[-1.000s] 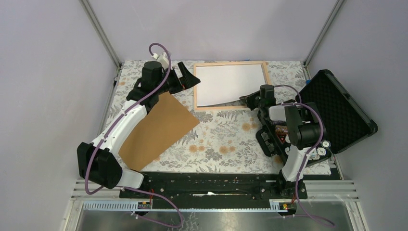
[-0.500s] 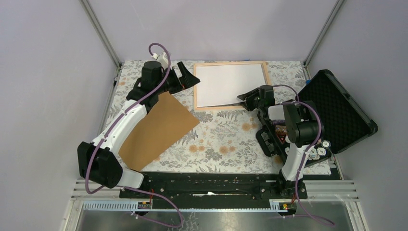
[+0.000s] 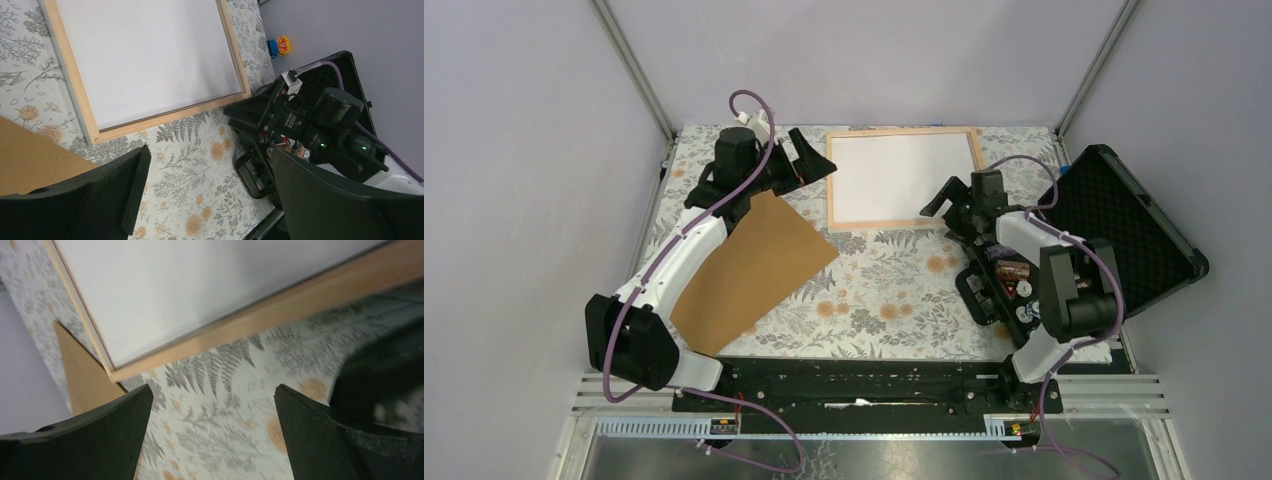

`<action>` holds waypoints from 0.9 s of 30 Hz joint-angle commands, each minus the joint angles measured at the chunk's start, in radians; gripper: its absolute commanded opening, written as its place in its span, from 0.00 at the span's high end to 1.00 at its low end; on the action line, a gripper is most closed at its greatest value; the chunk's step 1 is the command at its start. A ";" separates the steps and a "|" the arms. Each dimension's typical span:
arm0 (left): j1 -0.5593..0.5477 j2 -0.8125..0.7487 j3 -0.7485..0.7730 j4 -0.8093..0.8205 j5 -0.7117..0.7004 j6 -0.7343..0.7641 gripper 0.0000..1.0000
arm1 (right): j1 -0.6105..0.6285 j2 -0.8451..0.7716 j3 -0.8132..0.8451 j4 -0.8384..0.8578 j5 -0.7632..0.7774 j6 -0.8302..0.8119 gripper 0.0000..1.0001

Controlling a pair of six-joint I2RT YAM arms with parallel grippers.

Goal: Put the photo into the frame
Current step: Turn over the photo from the photo frame, then move the photo frame item to the center of the board.

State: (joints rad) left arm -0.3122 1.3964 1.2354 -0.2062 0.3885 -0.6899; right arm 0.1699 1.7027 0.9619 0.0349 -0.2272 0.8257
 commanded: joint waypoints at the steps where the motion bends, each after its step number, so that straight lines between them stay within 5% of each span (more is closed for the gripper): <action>1: 0.003 0.006 0.015 0.057 0.052 -0.013 0.01 | 0.003 -0.151 0.070 -0.269 0.103 -0.257 0.00; 9: 0.004 0.016 0.005 0.057 0.010 0.007 0.01 | 0.113 -0.024 0.206 -0.230 -0.130 -0.360 0.00; 16: -0.005 0.041 0.065 -0.093 -0.129 0.092 0.01 | 0.283 0.175 0.221 0.105 -0.380 -0.080 0.01; 27: 0.135 -0.084 -0.320 -0.330 -0.475 -0.082 0.01 | 0.352 0.385 0.285 0.264 -0.474 -0.006 0.20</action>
State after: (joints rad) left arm -0.2329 1.3743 1.0210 -0.4301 0.0940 -0.6567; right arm 0.5262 2.0346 1.1900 0.2165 -0.6407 0.7944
